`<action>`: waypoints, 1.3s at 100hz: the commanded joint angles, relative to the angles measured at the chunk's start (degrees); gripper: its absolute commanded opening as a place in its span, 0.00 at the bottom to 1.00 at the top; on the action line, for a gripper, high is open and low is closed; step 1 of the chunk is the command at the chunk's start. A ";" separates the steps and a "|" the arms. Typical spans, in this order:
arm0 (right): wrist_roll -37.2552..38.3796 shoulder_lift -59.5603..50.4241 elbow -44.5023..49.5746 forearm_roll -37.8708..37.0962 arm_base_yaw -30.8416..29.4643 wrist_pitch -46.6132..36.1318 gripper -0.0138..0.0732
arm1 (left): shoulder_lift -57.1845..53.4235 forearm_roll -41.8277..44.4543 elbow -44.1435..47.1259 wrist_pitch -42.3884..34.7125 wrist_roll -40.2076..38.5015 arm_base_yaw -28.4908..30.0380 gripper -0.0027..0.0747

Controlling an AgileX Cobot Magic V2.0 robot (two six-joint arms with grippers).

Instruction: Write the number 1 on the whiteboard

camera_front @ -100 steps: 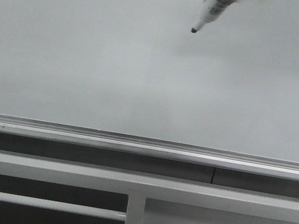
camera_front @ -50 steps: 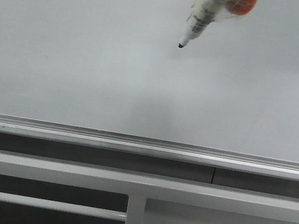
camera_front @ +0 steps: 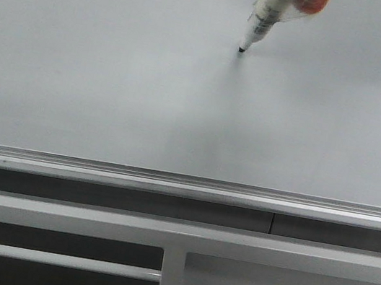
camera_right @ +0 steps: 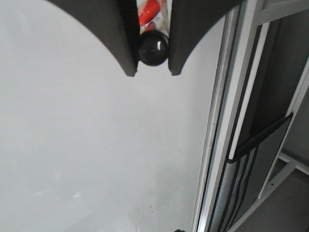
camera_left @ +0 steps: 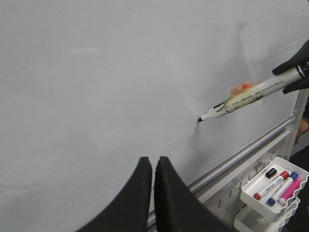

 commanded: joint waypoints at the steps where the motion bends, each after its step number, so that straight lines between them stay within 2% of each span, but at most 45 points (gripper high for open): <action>1: -1.05 -0.15 -1.30 2.78 -0.08 -3.72 0.08 | 0.37 1.31 -1.65 -0.34 0.10 -0.29 0.01; 52: -1.05 3.34 -1.30 3.78 -0.08 -7.07 0.08 | 0.37 1.31 -1.65 -0.34 0.10 -0.29 0.01; 104: -1.05 17.50 -1.30 9.70 -0.08 -7.07 0.08 | 0.37 1.31 -1.65 -0.34 0.10 -0.29 0.01; 130: -1.05 17.34 -1.41 10.08 -0.08 -6.33 0.08 | 0.37 1.45 -1.65 -0.34 0.10 -0.29 0.01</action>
